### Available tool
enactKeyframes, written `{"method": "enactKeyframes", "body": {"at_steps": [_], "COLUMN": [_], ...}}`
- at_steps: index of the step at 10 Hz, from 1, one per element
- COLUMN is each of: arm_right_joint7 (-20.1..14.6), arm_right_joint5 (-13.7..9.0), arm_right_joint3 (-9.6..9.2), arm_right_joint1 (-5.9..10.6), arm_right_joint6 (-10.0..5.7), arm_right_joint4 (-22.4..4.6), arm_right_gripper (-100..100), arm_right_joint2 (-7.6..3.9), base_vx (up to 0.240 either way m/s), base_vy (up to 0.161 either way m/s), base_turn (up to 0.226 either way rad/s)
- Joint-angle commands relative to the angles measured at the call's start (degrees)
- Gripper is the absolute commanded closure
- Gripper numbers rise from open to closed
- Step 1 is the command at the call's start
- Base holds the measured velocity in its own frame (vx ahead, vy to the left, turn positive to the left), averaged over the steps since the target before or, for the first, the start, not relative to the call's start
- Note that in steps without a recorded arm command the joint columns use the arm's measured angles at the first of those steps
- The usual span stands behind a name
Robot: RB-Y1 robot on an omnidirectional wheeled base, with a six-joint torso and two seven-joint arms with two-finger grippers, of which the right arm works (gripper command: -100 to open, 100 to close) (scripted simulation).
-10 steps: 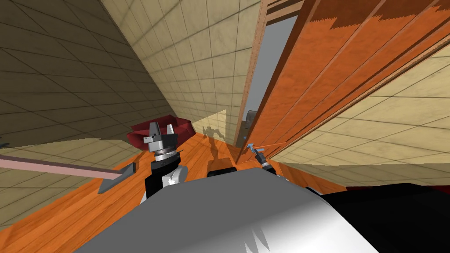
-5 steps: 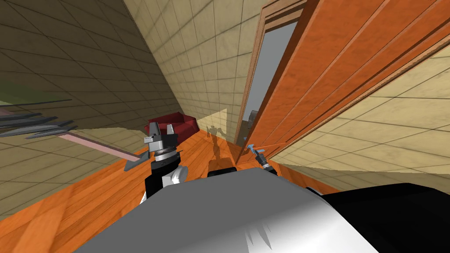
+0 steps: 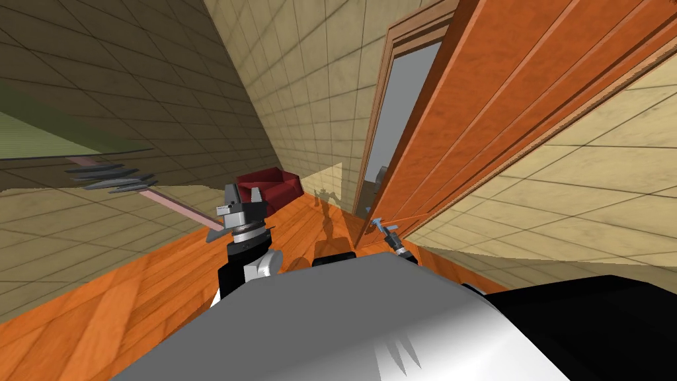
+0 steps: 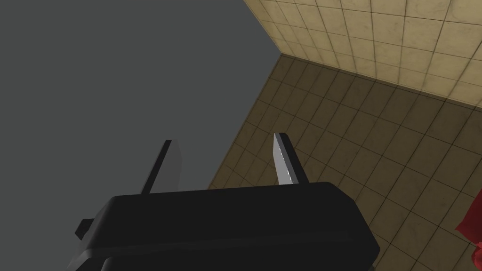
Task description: Pull the door open
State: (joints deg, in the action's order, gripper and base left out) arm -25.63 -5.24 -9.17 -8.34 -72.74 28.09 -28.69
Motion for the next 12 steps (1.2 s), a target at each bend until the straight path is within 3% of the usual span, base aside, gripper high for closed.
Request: {"method": "enactKeyframes", "body": {"at_steps": [1,6,12], "arm_right_joint7": [0.1,0.2,0.6], "arm_right_joint5": [0.2,0.8,1.9], "arm_right_joint3": [-0.1,-0.33,-0.7], "arm_right_joint1": [0.91,3.11,6.94], "arm_right_joint6": [0.33,2.09,5.16], "arm_right_joint4": [-0.5,-0.6,-0.8], "arm_right_gripper": [100,100,100], "arm_right_joint2": [0.27,0.81,1.77], "base_vx": [-0.199,-0.177,-0.202], "base_vy": [-0.051,-0.064,-0.078], "base_turn": [0.119,0.086,0.102]}}
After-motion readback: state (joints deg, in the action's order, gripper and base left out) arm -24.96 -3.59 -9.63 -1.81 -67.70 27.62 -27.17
